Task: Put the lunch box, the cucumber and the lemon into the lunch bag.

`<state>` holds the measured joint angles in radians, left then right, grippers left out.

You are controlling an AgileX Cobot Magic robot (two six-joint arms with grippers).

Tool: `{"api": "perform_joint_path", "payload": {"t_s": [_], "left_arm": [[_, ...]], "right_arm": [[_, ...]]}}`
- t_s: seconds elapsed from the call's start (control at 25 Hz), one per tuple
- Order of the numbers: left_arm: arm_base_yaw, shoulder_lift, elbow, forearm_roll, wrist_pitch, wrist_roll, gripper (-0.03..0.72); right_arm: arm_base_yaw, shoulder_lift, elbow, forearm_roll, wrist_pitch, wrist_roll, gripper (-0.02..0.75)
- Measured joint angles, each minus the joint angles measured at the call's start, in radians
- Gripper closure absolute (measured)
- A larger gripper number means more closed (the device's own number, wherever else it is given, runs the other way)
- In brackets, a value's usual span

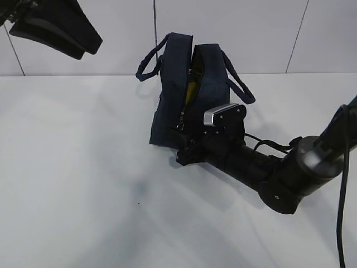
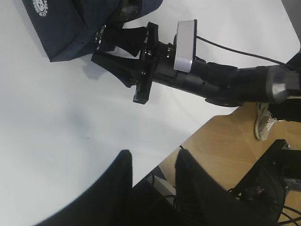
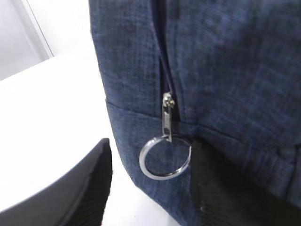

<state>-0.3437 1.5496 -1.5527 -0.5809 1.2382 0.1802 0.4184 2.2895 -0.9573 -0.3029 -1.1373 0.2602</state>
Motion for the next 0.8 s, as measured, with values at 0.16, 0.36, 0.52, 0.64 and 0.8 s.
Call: {"api": "perform_joint_path", "payload": {"t_s": [0.16, 0.36, 0.52, 0.64, 0.8], "left_arm": [[0.000, 0.000, 0.000, 0.000, 0.000, 0.000, 0.460], [0.000, 0.000, 0.000, -0.002, 0.000, 0.000, 0.460], [0.000, 0.000, 0.000, -0.004, 0.000, 0.000, 0.460], [0.000, 0.000, 0.000, -0.006, 0.000, 0.000, 0.460], [0.000, 0.000, 0.000, -0.006, 0.000, 0.000, 0.460]], "right_arm": [[0.000, 0.000, -0.005, -0.020, 0.000, 0.004, 0.330], [0.000, 0.000, -0.029, -0.098, 0.000, 0.020, 0.330], [0.000, 0.000, -0.048, -0.087, 0.002, 0.024, 0.330], [0.000, 0.000, -0.058, -0.081, 0.002, 0.026, 0.332], [0.000, 0.000, -0.060, -0.075, 0.008, 0.028, 0.409]]}}
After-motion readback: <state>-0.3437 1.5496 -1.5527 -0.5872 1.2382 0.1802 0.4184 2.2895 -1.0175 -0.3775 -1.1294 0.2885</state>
